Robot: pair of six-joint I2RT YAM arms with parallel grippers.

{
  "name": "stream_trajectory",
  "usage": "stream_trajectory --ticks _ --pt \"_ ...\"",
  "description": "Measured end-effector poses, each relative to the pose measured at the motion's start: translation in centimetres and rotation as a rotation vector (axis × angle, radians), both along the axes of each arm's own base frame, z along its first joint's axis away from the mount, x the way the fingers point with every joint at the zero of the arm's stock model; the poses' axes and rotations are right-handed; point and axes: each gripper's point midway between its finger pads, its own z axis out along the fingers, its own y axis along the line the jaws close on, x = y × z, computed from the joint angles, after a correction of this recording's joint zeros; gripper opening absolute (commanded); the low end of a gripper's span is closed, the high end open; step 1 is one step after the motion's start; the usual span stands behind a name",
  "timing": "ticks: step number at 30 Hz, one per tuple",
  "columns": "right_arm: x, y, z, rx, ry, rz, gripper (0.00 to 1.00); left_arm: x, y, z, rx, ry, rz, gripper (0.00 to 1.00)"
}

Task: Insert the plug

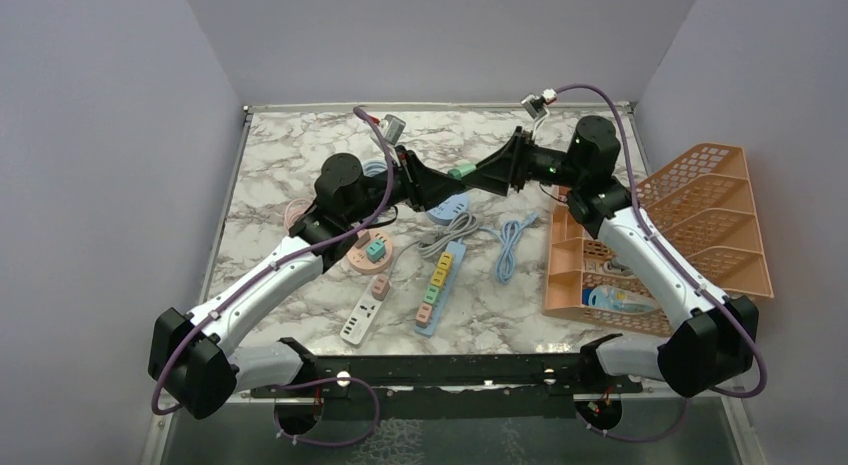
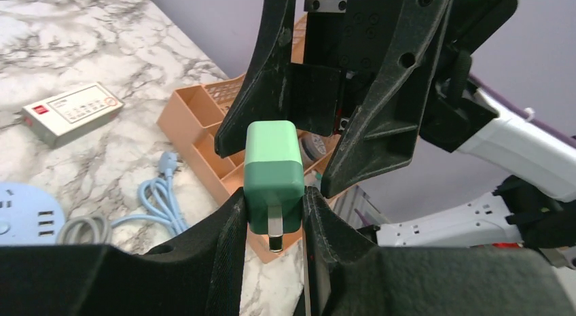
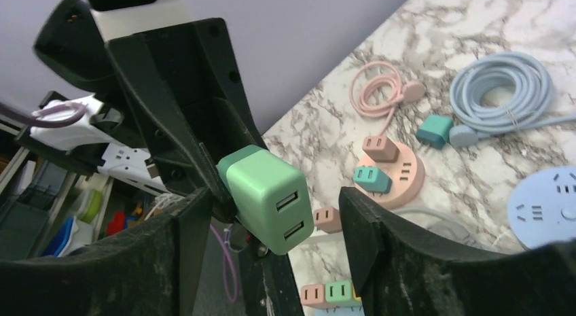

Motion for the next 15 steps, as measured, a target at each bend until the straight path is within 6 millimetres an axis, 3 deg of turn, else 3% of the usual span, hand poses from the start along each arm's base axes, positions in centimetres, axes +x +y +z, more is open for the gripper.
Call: stream_trajectory --ticks 10,13,15 --pt "-2.2 -0.1 3.0 0.161 -0.04 0.05 0.37 -1.4 -0.3 2.1 -0.067 -0.024 -0.084 0.08" --pt "-2.6 -0.1 4.1 0.195 -0.054 0.066 0.35 -1.8 -0.1 3.3 -0.092 -0.046 -0.093 0.08" --pt "-2.9 -0.1 4.8 0.213 -0.064 0.079 0.42 -2.1 0.0 4.0 -0.108 -0.061 -0.1 0.08"
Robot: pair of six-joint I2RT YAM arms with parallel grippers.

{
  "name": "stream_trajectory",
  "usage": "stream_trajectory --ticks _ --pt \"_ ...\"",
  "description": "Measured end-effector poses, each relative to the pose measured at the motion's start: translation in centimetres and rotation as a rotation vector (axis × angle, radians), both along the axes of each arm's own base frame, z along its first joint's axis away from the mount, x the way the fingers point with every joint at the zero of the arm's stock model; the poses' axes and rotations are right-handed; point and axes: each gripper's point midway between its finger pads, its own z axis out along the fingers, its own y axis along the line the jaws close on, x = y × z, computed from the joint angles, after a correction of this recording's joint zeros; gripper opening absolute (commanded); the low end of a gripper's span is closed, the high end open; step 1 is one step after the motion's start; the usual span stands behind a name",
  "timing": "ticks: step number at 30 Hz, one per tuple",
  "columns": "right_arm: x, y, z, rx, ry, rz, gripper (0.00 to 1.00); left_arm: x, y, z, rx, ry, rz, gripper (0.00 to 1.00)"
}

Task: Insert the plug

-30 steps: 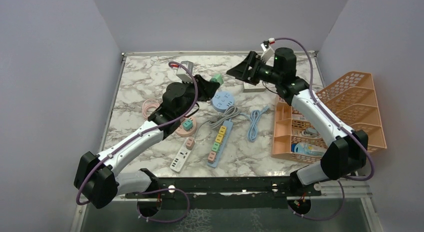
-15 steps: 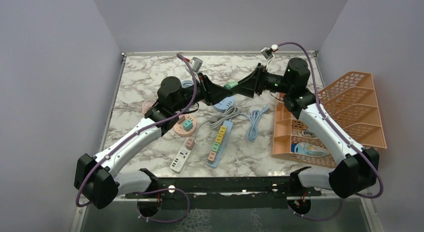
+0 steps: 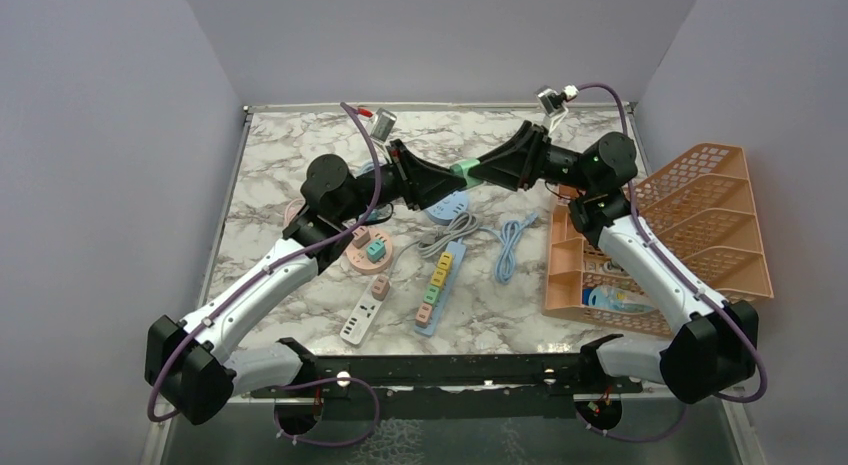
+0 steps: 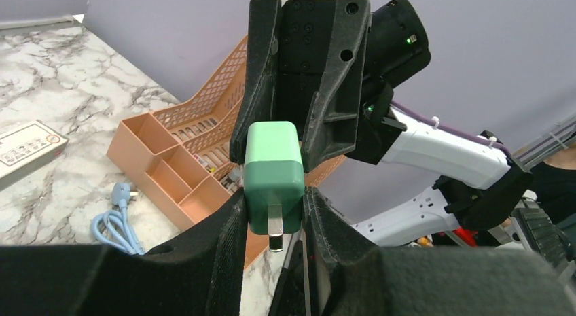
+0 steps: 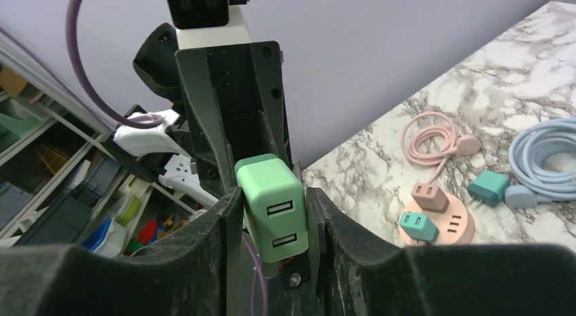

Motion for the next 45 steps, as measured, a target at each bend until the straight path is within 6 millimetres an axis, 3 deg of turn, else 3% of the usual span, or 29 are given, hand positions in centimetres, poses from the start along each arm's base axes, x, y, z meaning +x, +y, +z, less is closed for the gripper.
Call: stream_trajectory --ticks 2,4,14,17,20,22,25,29,35,41,45 --pt "-0.2 0.0 0.4 0.013 -0.003 0.013 0.54 -0.2 0.1 0.4 -0.011 -0.008 -0.002 0.08" --pt "-0.4 0.1 0.5 0.021 0.003 0.032 0.56 0.0 0.2 0.6 -0.016 -0.012 0.002 0.08" --pt "-0.3 0.3 0.6 0.057 0.032 0.06 0.2 0.0 0.4 1.5 -0.05 -0.027 0.003 0.1" --pt "-0.1 0.4 0.6 0.067 0.032 0.072 0.03 0.0 0.4 1.6 -0.054 -0.024 0.004 0.3" --pt "0.2 0.6 0.4 0.067 0.037 0.081 0.01 0.4 0.6 1.3 -0.053 -0.016 0.018 0.55" --pt "0.7 0.8 0.0 0.051 0.045 0.074 0.01 0.9 0.9 0.8 -0.055 -0.004 0.049 0.66" --pt "2.3 1.1 -0.8 -0.001 0.033 0.035 0.01 1.9 1.8 -1.1 -0.038 0.031 0.129 0.75" --pt "5.5 1.4 -2.1 -0.106 -0.045 -0.076 0.01 3.9 4.2 -4.9 0.043 0.141 0.313 0.77" --pt "12.0 0.6 -5.7 -0.363 -0.21 -0.265 0.01 6.2 9.4 -9.5 0.194 0.281 0.637 0.77" --pt "16.7 -1.1 -14.2 -0.662 -0.221 -0.326 0.01 6.9 13.3 -13.0 0.345 0.35 0.826 0.77" --pt "19.3 -1.7 -19.7 -0.83 -0.159 -0.322 0.01 7.5 14.3 -13.9 0.424 0.349 0.871 0.77"
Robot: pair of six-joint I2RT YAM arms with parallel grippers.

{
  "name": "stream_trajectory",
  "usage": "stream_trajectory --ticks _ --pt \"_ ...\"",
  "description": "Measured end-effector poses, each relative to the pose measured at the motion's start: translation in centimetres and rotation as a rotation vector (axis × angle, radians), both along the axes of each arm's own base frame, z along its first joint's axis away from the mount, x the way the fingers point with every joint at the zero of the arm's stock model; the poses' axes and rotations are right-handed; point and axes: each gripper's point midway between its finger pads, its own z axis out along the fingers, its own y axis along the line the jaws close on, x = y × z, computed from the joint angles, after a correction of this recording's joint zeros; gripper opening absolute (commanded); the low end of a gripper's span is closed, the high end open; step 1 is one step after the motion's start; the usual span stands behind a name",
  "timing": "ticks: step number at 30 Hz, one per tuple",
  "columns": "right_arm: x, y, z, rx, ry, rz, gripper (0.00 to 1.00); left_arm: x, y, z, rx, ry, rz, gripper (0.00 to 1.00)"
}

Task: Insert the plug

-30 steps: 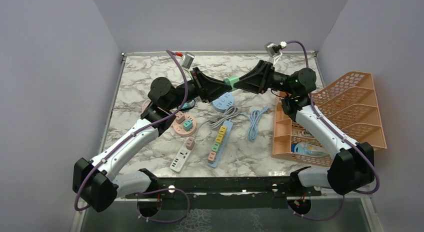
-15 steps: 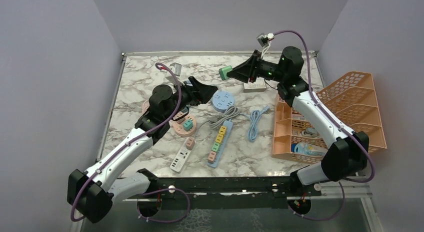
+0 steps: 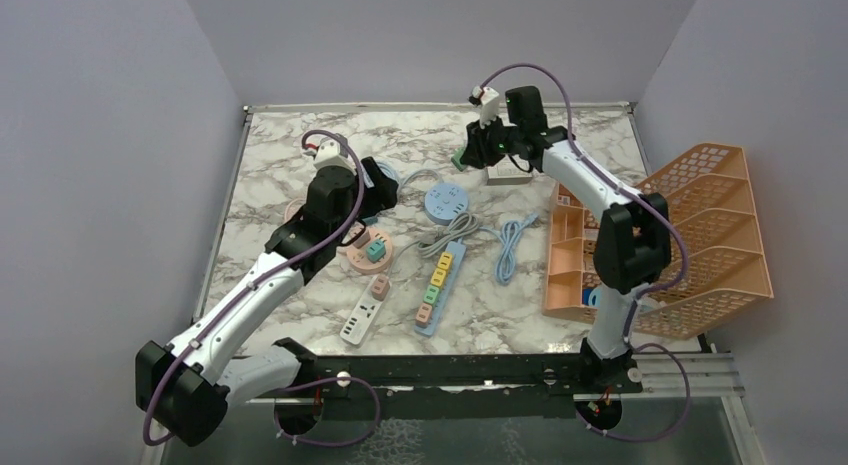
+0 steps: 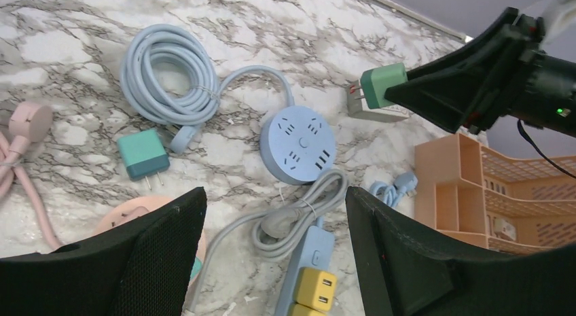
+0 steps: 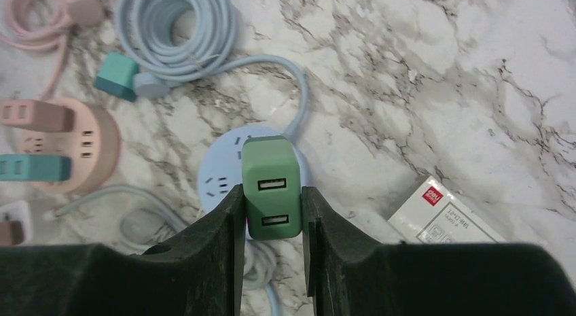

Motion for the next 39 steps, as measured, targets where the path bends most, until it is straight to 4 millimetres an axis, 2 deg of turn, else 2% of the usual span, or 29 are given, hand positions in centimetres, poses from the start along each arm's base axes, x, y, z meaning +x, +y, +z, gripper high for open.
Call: stream_trajectory --ticks 4,7,10,16,20,27,39 --pt "2.2 0.1 -3.8 -0.115 0.061 -0.024 0.01 1.0 0.4 -0.5 0.045 0.02 0.009 0.77" --pt "2.2 0.6 -6.0 -0.178 0.097 -0.021 0.01 1.8 1.0 -1.0 0.056 0.038 0.023 0.77" --pt "1.8 1.6 -7.1 -0.231 0.11 0.002 0.01 2.4 1.4 -1.8 0.055 0.064 0.027 0.77" --pt "1.7 2.7 -7.7 -0.313 0.099 0.019 0.01 2.9 2.2 -2.2 0.03 0.09 0.024 0.77" --pt "1.1 2.0 -8.3 -0.364 0.123 0.007 0.01 3.1 2.7 -2.3 0.013 0.098 0.025 0.77" --pt "1.3 1.0 -8.7 -0.43 0.106 -0.024 0.01 3.1 2.8 -3.0 -0.016 0.127 0.01 0.77" --pt "0.5 1.3 -9.1 -0.445 0.12 0.02 0.01 3.0 2.7 -3.6 -0.026 0.147 -0.017 0.77"
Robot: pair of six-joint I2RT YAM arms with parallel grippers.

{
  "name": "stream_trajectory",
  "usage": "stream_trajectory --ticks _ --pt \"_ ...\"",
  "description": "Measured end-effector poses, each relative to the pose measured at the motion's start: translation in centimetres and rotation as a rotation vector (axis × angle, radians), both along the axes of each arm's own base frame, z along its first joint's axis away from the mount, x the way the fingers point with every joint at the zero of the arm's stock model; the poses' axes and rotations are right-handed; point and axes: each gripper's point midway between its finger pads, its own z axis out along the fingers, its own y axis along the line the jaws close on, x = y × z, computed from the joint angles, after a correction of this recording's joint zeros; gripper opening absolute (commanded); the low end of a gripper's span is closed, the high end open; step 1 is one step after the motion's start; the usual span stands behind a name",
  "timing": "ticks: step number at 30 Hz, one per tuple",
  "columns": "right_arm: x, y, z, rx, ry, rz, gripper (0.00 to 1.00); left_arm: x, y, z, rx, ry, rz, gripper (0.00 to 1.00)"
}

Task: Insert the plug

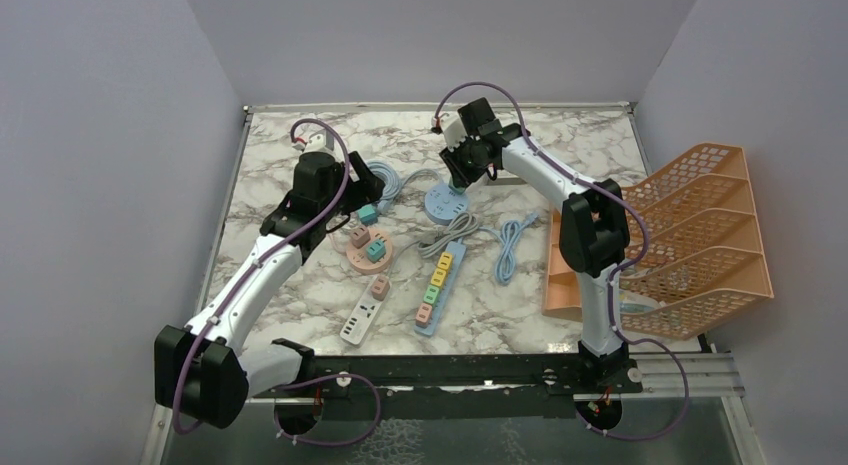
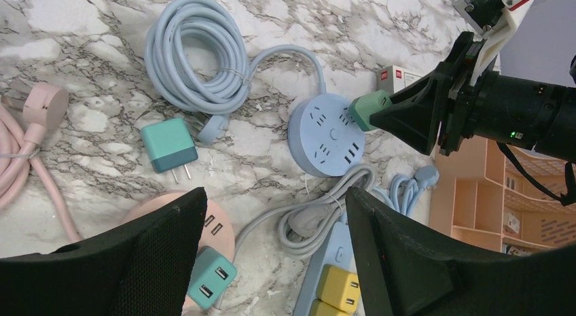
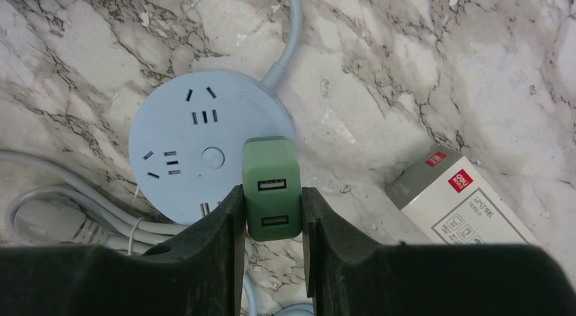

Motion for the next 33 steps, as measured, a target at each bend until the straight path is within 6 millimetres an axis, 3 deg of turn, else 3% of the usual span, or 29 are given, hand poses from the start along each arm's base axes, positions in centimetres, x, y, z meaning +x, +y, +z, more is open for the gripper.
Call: stream_trajectory --ticks 12,19,33 --pt "-0.9 1.3 -0.9 0.057 0.034 0.046 0.01 -0.4 -0.1 -0.3 -0.005 0.006 -0.011 0.76" --pt "-0.8 1.2 -1.1 0.063 -0.012 0.043 0.01 1.5 -0.6 -1.0 0.007 0.042 -0.008 0.76" --pt "-1.3 1.3 -2.7 -0.019 -0.108 -0.044 0.01 3.1 -0.4 -2.2 0.027 0.064 0.005 0.75"
